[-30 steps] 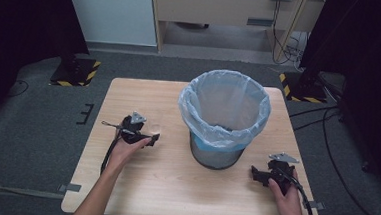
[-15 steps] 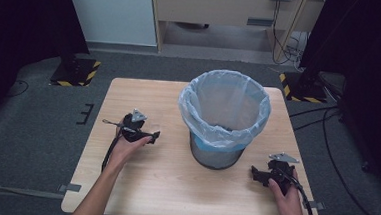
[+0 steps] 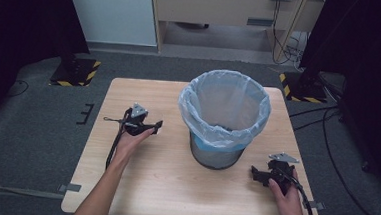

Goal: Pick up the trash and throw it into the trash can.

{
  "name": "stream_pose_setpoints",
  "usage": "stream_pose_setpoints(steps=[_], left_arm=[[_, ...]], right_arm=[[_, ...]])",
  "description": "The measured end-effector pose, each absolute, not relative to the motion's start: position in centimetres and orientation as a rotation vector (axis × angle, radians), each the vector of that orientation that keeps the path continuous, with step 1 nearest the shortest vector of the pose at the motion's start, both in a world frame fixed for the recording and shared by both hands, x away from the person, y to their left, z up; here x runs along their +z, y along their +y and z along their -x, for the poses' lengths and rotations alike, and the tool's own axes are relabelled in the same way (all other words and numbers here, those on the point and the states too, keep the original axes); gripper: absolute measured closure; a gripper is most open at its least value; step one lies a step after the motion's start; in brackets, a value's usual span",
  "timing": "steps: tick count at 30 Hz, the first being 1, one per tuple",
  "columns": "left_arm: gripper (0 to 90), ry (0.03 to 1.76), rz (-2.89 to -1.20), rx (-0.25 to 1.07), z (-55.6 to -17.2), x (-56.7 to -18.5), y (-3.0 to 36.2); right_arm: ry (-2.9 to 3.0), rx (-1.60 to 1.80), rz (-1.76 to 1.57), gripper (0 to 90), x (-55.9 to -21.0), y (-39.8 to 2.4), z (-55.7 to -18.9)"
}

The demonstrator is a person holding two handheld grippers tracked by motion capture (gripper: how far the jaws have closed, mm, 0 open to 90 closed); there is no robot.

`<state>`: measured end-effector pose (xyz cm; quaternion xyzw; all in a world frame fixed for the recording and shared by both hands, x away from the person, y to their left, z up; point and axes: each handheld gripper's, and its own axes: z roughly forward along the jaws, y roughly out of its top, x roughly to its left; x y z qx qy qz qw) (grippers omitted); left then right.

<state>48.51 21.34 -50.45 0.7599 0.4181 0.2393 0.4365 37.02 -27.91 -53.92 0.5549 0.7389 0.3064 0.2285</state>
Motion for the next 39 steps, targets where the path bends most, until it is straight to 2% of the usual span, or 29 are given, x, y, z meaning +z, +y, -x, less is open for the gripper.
stream_pose_setpoints(steps=[6, 18, 27, 39], left_arm=[[32.7, 0.997, -1.898, 0.603, -48.0, -49.5, 21.5], [33.8, 0.961, -1.849, 0.594, -46.3, -46.1, 21.7], [33.9, 0.853, -1.918, 0.596, -45.5, -42.9, 20.5], [34.0, 0.790, -1.938, 0.604, -45.5, -39.5, 20.0]], right_arm=[[2.036, 0.843, -1.527, 0.5, -53.9, -27.9, -37.0], [2.035, 0.843, -1.528, 0.5, -53.9, -27.9, -37.0], [2.035, 0.843, -1.527, 0.5, -53.9, -27.9, -37.0], [2.035, 0.843, -1.528, 0.5, -53.9, -27.9, -37.0]])
